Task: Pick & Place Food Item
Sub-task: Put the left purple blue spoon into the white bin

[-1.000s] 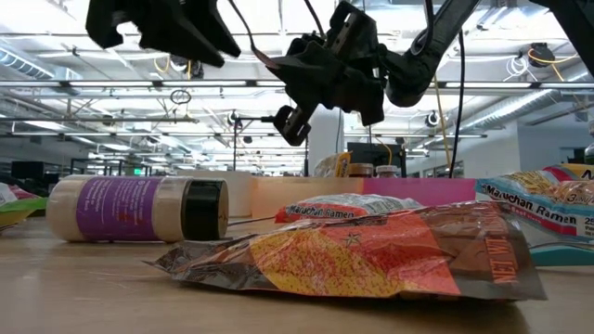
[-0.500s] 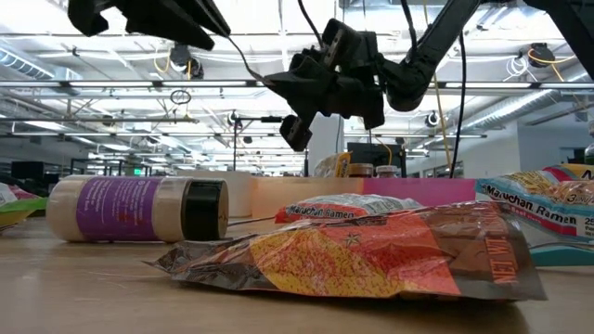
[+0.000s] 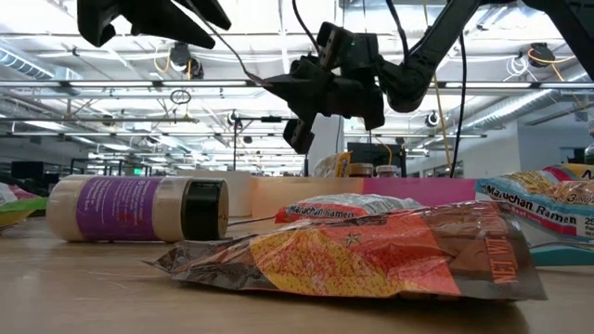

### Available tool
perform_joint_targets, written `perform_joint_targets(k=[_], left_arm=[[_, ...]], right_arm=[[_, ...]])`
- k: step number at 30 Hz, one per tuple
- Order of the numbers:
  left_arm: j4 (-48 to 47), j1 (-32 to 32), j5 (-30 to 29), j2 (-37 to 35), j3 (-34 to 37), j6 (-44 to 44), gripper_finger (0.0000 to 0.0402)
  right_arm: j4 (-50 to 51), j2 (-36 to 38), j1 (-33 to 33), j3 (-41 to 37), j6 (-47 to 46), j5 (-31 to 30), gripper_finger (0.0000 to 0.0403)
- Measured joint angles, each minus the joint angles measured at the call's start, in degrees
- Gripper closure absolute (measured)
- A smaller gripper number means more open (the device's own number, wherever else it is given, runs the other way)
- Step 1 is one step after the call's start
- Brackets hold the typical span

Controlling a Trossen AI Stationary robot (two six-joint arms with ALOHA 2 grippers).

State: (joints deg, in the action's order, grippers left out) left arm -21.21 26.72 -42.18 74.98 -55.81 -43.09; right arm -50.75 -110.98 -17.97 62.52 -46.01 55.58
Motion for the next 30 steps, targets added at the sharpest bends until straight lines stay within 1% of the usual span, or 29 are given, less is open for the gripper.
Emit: perform_joint_targets(k=[2,7,11,14,17,24,30], left_arm=[[0.14,0.00,-0.45,0.00,0.00,-1.56,0.0220],[0.32,0.04,-4.62,0.02,0.00,-5.38,0.0220],[0.39,0.02,-6.83,0.02,0.00,-7.50,0.0220],[0.39,0.00,-6.92,0.02,0.00,-7.92,0.0224],[0.42,0.00,-6.92,0.02,0.00,-7.99,0.0242],[0.47,0.00,-6.94,0.02,0.00,-8.27,0.0307],[0.47,0.02,-6.92,0.02,0.00,-8.27,0.0337]], right_arm=[[-1.95,0.00,-0.40,0.00,-2.52,0.00,0.0403],[-2.54,0.00,-1.37,0.00,-5.48,-0.16,0.0403],[-2.55,0.00,-1.63,0.00,-5.85,-0.07,0.0403],[-2.62,0.00,-1.61,0.00,-5.85,-0.03,0.0403],[-2.53,0.00,-1.61,0.00,-5.85,-0.03,0.0403],[-2.58,0.00,-1.61,0.00,-5.84,-0.01,0.0403],[-2.59,0.00,-1.70,0.00,-5.85,0.01,0.0403]])
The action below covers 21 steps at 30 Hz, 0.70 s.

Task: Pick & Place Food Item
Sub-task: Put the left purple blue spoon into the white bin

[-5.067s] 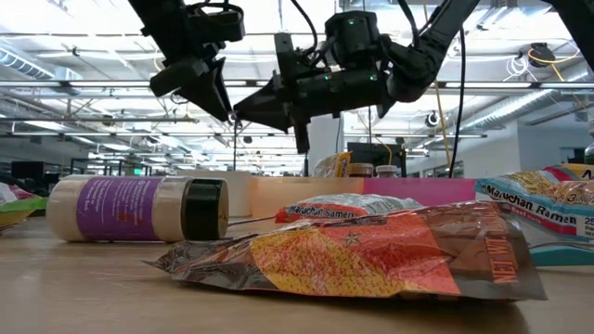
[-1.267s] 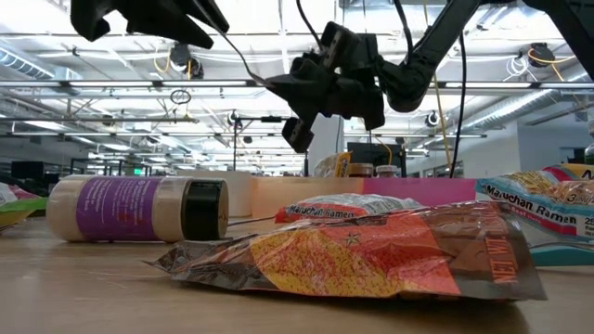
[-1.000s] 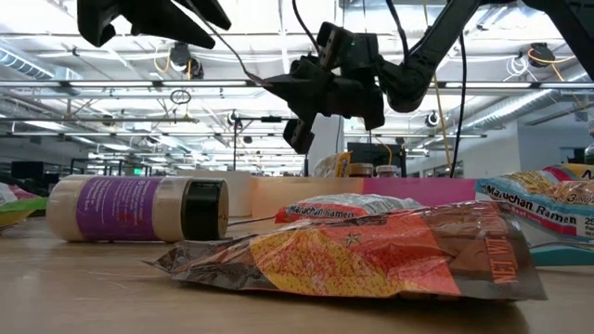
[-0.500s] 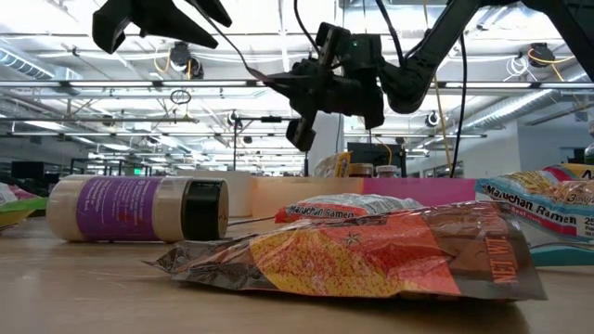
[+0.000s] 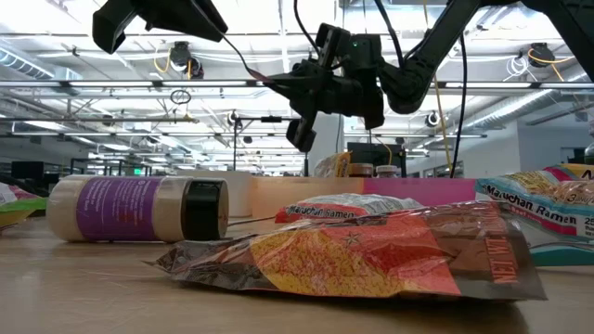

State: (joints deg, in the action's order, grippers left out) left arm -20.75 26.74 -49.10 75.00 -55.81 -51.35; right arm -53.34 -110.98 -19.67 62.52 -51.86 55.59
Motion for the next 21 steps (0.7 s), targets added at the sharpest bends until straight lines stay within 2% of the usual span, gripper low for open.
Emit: perform_joint_targets(k=[10,21], left_arm=[[-0.05,0.00,0.22,0.04,0.00,0.00,0.0393],[-0.01,0.00,0.11,0.04,0.00,1.89,0.0394]], right_arm=[[0.04,0.00,-0.28,0.00,-0.10,-0.04,0.0402],[-0.15,0.00,-0.30,0.00,0.43,-0.86,0.0402]])
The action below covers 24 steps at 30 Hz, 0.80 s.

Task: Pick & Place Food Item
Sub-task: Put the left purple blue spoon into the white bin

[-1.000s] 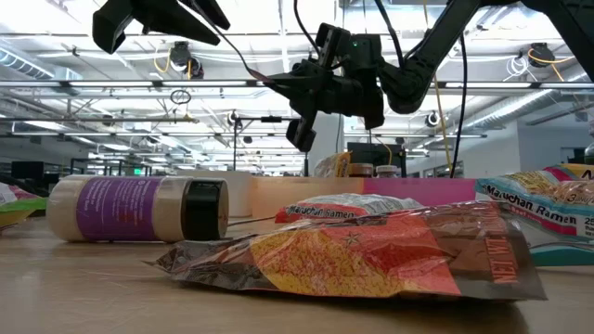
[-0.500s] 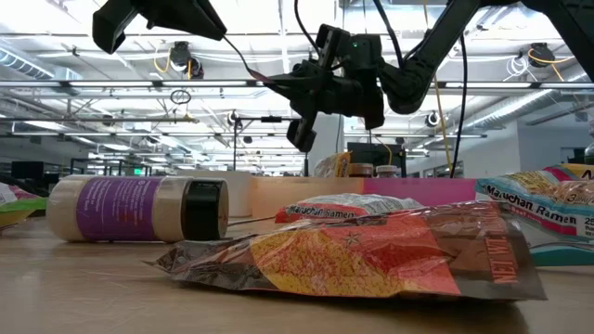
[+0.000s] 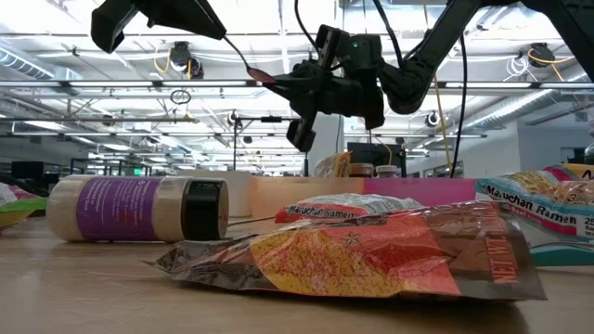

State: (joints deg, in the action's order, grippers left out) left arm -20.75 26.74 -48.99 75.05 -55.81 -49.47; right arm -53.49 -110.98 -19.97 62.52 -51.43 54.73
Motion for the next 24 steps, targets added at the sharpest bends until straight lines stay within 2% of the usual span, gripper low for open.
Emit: perform_joint_targets(k=[5,9,19,24], left_arm=[[0.00,-0.02,-0.18,0.00,0.00,2.27,0.0397],[0.05,-0.02,-0.35,0.00,0.00,4.08,0.0397],[-0.25,-0.02,-1.11,0.00,0.00,8.06,0.0398],[-0.78,-0.19,-7.21,-0.02,0.00,9.31,0.0398]], right_arm=[[-0.27,0.00,0.00,0.00,1.46,-0.76,0.0400],[-1.22,0.00,0.00,0.00,1.61,-0.88,0.0380],[-7.02,-0.04,-0.82,0.00,-1.48,-2.20,0.0264],[-14.37,-0.04,-2.57,0.01,-3.97,-4.59,0.0218]])
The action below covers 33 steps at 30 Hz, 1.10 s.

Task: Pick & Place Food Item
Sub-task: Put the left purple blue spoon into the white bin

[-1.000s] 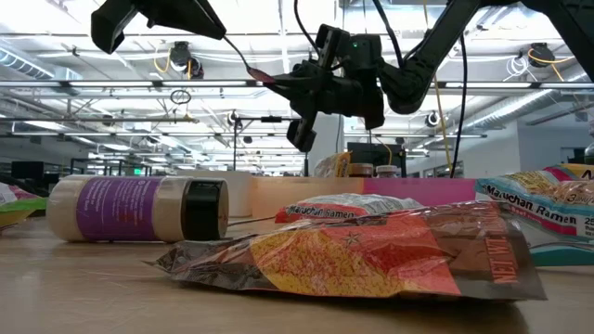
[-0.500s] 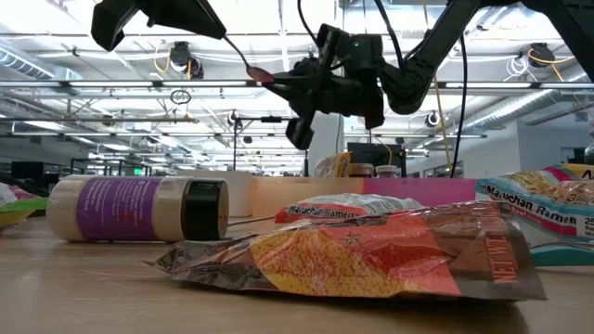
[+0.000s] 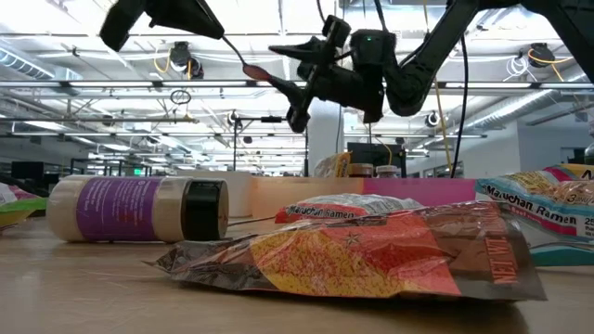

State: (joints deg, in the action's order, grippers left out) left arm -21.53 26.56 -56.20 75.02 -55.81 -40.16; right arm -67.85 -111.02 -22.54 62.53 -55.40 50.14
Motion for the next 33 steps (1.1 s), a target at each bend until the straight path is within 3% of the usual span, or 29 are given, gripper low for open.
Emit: perform_joint_targets(k=[5,12,16,23,27,33], left_arm=[[-1.62,-2.80,-3.13,-0.93,0.00,3.02,0.0398],[-6.22,-14.34,4.75,-2.11,0.02,9.90,0.0397],[-5.19,-23.08,11.35,-0.33,0.00,10.19,0.0398],[-5.06,-36.07,15.22,2.88,0.00,12.57,0.0398],[-2.20,-40.17,21.09,4.63,0.00,12.35,0.0398],[3.15,-42.61,19.94,9.78,0.00,7.86,0.0398]], right_arm=[[-9.13,0.00,-0.86,0.02,2.24,-2.38,0.0198],[-14.99,0.00,1.74,0.02,10.50,-2.12,0.0206],[-11.28,0.00,3.98,0.02,18.18,-2.24,0.0215],[-2.87,0.00,7.49,0.02,32.40,-2.42,0.0227],[1.04,0.00,8.18,0.02,38.37,-3.56,0.0231],[11.52,0.02,9.12,0.04,48.21,-7.13,0.0232]])
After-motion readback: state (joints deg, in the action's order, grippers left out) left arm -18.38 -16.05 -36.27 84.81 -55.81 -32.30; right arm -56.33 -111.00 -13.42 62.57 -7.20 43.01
